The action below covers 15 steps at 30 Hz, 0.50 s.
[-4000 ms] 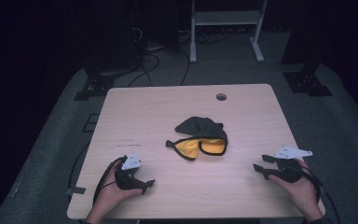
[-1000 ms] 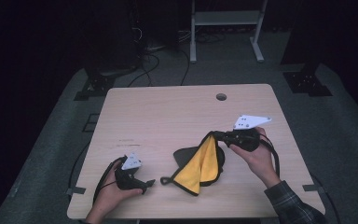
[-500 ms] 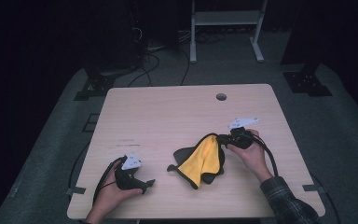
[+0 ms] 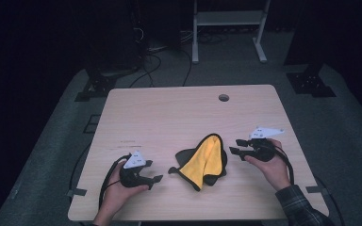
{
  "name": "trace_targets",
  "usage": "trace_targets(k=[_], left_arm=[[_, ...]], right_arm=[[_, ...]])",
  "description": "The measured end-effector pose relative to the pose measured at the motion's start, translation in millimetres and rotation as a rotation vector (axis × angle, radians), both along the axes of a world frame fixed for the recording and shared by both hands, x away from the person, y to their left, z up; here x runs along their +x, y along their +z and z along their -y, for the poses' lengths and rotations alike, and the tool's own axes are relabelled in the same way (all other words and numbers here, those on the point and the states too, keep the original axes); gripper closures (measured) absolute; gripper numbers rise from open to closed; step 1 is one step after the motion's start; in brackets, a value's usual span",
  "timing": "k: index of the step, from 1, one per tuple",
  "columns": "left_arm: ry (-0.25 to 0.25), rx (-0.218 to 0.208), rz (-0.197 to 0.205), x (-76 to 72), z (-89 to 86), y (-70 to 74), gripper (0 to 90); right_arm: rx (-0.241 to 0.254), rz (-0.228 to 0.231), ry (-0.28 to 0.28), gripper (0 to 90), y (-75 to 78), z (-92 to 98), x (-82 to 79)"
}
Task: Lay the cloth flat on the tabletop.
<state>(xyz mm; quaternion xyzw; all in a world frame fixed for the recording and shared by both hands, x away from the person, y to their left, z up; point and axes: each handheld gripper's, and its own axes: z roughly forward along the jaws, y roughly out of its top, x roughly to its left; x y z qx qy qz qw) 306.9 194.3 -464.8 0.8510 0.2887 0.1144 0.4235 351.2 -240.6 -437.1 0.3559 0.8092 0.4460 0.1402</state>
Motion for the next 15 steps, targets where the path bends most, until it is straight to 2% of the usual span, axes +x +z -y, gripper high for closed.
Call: trace_targets(k=[1,4,8,10,15], left_arm=[[-0.014,-0.015,0.002,1.5,8.7,2.4,26.5],[-0.042,-0.016,0.004,3.4,24.0,4.8,27.2],[-0.057,-0.02,0.011,7.2,37.5,6.9,31.6],[-0.081,-0.007,0.001,11.0,49.2,5.4,33.4],[-0.114,0.042,-0.007,15.4,57.6,-0.9,36.5]], right_arm=[[0.0,-0.002,-0.002,51.5,-0.8,1.6,-3.4],[0.006,-0.008,-0.007,51.3,-3.0,4.4,-11.3],[0.015,-0.005,-0.01,50.9,-2.8,7.0,-20.6],[0.02,-0.003,-0.008,50.7,-2.7,8.4,-26.2],[0.026,-0.001,0.013,50.4,-2.7,8.2,-40.4]])
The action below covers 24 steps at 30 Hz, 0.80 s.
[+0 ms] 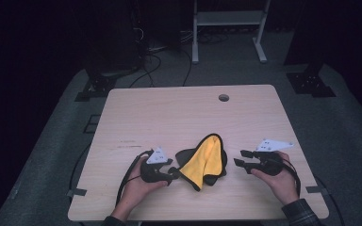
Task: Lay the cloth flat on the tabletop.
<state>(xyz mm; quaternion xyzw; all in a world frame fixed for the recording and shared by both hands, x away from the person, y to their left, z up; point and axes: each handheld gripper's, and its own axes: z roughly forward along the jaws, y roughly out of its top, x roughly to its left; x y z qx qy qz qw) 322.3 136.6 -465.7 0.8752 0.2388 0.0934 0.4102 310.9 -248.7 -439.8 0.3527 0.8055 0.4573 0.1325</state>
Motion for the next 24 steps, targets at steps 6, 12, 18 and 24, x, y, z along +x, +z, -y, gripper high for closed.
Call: trace_targets(k=[6,12,18,24], left_arm=[[-0.022,0.02,-0.026,6.0,2.3,-6.4,45.0],[-0.023,0.045,-0.076,9.2,4.4,-6.5,68.2],[0.029,0.075,-0.117,8.5,-0.1,-0.8,80.2],[0.087,0.05,-0.083,10.0,-18.2,9.4,80.6]], right_arm=[[0.021,-0.001,0.027,49.8,2.1,-3.5,-9.4],[0.048,-0.003,0.047,49.4,2.6,-5.5,-16.6],[0.049,-0.006,0.088,48.7,1.6,-15.8,-20.6],[0.042,-0.027,0.112,47.3,-2.7,-26.1,-19.7]])
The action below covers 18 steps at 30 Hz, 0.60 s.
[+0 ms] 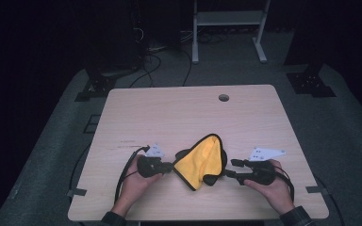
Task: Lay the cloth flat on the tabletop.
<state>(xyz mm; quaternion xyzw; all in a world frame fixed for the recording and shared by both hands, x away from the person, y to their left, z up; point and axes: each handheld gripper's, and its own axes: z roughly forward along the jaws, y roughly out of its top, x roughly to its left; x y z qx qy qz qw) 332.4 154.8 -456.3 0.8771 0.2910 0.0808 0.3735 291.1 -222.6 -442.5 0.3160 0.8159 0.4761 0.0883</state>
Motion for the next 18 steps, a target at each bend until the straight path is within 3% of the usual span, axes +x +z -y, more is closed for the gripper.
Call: trace_targets(k=[6,13,18], left_arm=[[0.06,-0.025,-0.02,1.6,-22.3,-0.6,80.8],[0.04,0.02,-0.028,-0.8,-16.7,-5.1,80.6],[0.039,0.027,-0.031,-1.5,-15.5,-6.1,80.3]], right_arm=[[-0.014,-0.011,0.023,46.8,-3.9,-11.1,1.3],[-0.036,-0.053,0.037,44.4,-10.4,-18.9,3.3],[-0.036,-0.068,0.042,44.3,-11.0,-21.6,2.4]])
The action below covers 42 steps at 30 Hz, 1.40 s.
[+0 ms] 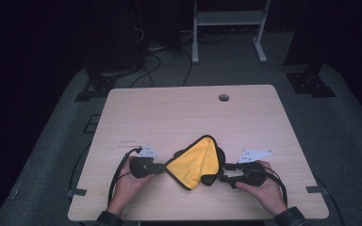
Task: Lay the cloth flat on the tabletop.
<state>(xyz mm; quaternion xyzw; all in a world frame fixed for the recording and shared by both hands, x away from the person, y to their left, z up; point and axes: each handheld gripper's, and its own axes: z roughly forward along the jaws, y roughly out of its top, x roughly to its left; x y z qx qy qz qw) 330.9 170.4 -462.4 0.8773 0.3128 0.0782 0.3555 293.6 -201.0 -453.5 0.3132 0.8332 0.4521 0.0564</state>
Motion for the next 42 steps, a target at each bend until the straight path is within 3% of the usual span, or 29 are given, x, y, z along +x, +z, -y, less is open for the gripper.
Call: trace_targets(k=[6,9,13,19,24,27,30,31,33,35,42], left_arm=[[-0.01,0.008,-0.009,0.3,1.5,-2.1,80.3],[-0.01,0.006,-0.008,-0.4,2.1,-2.0,80.2],[-0.012,0.003,-0.012,-0.6,1.9,-1.8,80.1],[-0.016,0.005,-0.015,-0.6,4.0,-2.2,80.0],[-0.017,0.0,-0.018,-0.3,3.9,-2.5,80.0],[-0.017,-0.002,-0.018,-0.4,4.2,-2.4,80.1],[-0.019,-0.003,-0.015,-0.8,4.4,-1.4,80.1],[-0.019,-0.003,-0.015,-0.8,4.4,-1.4,80.2],[-0.018,-0.011,-0.015,-1.0,4.4,-0.7,80.3],[-0.017,-0.015,-0.011,-1.3,3.8,1.3,80.8],[0.026,-0.057,0.036,2.1,-4.6,12.9,82.2]], right_arm=[[-0.015,-0.053,0.025,43.4,-7.8,-0.9,-1.8],[-0.025,-0.052,0.034,43.0,-9.0,-3.7,-0.9],[0.015,-0.04,0.03,43.6,-2.1,-3.1,0.2],[0.015,-0.059,0.039,42.6,-4.1,-11.0,8.3],[0.09,-0.087,0.056,40.2,2.0,-20.1,16.1],[0.105,-0.091,0.045,40.7,2.0,-23.8,19.8],[0.109,-0.091,0.037,52.0,1.2,-27.6,24.2],[0.109,-0.091,0.037,52.0,1.2,-27.6,24.2],[0.118,-0.075,0.026,70.5,1.0,-28.9,27.9],[0.121,-0.077,0.015,83.2,1.3,-27.5,28.9],[0.087,-0.026,-0.022,85.7,14.5,-11.9,30.0]])
